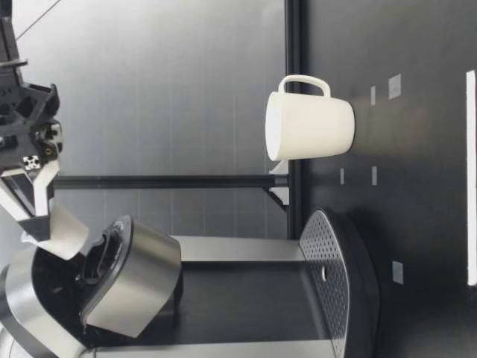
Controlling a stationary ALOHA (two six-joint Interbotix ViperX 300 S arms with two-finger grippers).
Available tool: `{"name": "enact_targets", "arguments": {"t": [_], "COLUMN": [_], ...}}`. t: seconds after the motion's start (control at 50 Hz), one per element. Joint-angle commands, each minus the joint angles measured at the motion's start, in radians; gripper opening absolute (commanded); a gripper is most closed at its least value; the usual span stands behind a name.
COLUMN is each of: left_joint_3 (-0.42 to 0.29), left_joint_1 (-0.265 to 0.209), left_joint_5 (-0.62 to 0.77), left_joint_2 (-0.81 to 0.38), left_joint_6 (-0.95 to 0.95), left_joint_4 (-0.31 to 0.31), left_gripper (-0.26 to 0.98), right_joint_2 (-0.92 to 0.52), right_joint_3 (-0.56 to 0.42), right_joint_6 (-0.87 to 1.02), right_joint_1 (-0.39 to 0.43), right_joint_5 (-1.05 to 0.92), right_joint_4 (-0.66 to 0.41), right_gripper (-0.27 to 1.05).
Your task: Place the coffee capsule inside the capsule container, then place the cup onto the center of the cup tray.
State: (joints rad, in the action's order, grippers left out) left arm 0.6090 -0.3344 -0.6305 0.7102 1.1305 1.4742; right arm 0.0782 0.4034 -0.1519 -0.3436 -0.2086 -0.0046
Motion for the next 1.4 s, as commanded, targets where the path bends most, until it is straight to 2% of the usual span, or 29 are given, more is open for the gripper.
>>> {"name": "enact_targets", "arguments": {"t": [0.0, 1.0, 1.08, 1.26, 1.38], "left_joint_3": [-0.015, -0.011, -0.011, -0.009, -0.006], "left_joint_1": [-0.003, -0.003, -0.003, -0.003, -0.003], "left_joint_5": [0.003, 0.003, 0.002, 0.003, 0.003], "left_joint_2": [0.002, 0.003, 0.005, 0.006, 0.008], "left_joint_6": [0.000, -0.002, -0.002, -0.002, -0.002], "left_joint_4": [0.008, 0.014, 0.015, 0.015, 0.015], "left_gripper": [0.07, 0.07, 0.07, 0.07, 0.07], "right_joint_2": [0.008, -0.121, -0.130, -0.138, -0.133], "right_joint_3": [-0.032, -0.121, -0.132, -0.143, -0.137], "right_joint_6": [-0.002, -0.003, -0.003, -0.011, -0.011], "right_joint_1": [-0.008, -0.008, -0.011, -0.012, -0.012], "right_joint_5": [-0.005, 0.015, 0.018, 0.008, -0.009], "right_joint_4": [-0.002, -0.003, -0.003, -0.003, -0.003], "right_gripper": [0.50, 0.51, 0.55, 0.74, 0.75]}}
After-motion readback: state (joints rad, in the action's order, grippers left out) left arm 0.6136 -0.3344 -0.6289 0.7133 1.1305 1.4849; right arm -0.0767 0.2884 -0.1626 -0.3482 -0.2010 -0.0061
